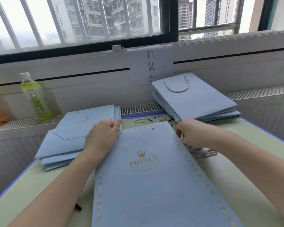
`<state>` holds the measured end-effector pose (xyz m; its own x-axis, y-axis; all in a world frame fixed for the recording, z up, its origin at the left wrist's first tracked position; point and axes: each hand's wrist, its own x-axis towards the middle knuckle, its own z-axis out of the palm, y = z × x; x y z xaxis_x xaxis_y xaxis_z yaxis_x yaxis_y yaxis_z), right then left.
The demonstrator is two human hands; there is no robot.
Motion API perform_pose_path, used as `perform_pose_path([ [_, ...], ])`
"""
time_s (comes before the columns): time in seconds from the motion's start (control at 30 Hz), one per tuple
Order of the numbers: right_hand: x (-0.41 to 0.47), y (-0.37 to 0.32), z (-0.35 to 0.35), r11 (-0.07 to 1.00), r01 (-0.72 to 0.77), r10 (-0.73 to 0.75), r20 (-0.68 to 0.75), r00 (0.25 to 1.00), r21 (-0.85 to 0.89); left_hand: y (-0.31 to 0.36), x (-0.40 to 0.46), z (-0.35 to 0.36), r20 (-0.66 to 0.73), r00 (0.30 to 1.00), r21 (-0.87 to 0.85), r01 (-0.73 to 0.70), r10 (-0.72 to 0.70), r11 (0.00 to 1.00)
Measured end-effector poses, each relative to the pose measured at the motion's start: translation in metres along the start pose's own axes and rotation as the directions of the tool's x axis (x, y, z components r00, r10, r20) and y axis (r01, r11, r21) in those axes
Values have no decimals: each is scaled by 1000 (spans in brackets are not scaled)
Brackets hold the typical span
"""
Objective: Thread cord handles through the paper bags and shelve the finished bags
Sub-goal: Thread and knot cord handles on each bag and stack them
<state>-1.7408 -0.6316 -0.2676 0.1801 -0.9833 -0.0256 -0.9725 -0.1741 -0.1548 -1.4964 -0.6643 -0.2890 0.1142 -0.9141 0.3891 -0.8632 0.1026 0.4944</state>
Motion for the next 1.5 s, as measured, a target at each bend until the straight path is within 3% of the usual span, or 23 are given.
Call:
perform_pose_path([
  [0.1, -1, -2, 0, 1000, -1, 1, 17, 1000, 22, -1, -2, 1, -5, 1000, 34, -7, 7, 999],
  [0.27, -1, 1, -4, 968, 47, -84, 141, 986, 246, -6, 1, -3, -64, 996, 95, 73, -67, 993],
  [0.47, -1, -4, 0, 985, 99, -120, 152, 981, 138, -1, -3, -2, -53, 998, 134, 48, -41, 990],
  [0.57, 2, -2, 2, 993, 32, -39, 55, 998, 114, -1, -3, -3, -52, 998, 135, 54, -47, 989],
  [0.73, 7, 4, -5, 938, 11, 100, -299, 949, 346, 5, -6, 0, -51, 999, 122, 25, -19, 992],
  [0.87, 6, 0, -10, 865, 239, 82, -594, 800, 441, 11, -10, 4, -52, 998, 81, -29, 33, 996],
  [0.97, -2, -10, -16, 744, 450, 48, -712, 701, 494, 18, -15, 8, -35, 996, 17, -85, 85, 996],
  [1.03, -9, -19, -19, 657, 552, 24, -746, 665, 513, 24, -17, 12, 8, 992, -19, -128, 128, 992],
  [1.13, -18, -35, -17, 579, 614, -68, -720, 691, 536, 32, -22, 19, 122, 966, -84, -219, 228, 972],
  [1.2, -21, -44, -11, 594, 616, -150, -681, 717, 518, 37, -24, 20, 159, 935, -167, -292, 318, 942],
  [1.33, -20, -50, 4, 652, 586, -229, -611, 757, 481, 48, -32, 15, 86, 845, -352, -470, 528, 809],
  [1.5, -10, -40, 4, 701, 527, -137, -635, 760, 480, 45, -32, 12, 28, 877, -481, -409, 480, 776],
])
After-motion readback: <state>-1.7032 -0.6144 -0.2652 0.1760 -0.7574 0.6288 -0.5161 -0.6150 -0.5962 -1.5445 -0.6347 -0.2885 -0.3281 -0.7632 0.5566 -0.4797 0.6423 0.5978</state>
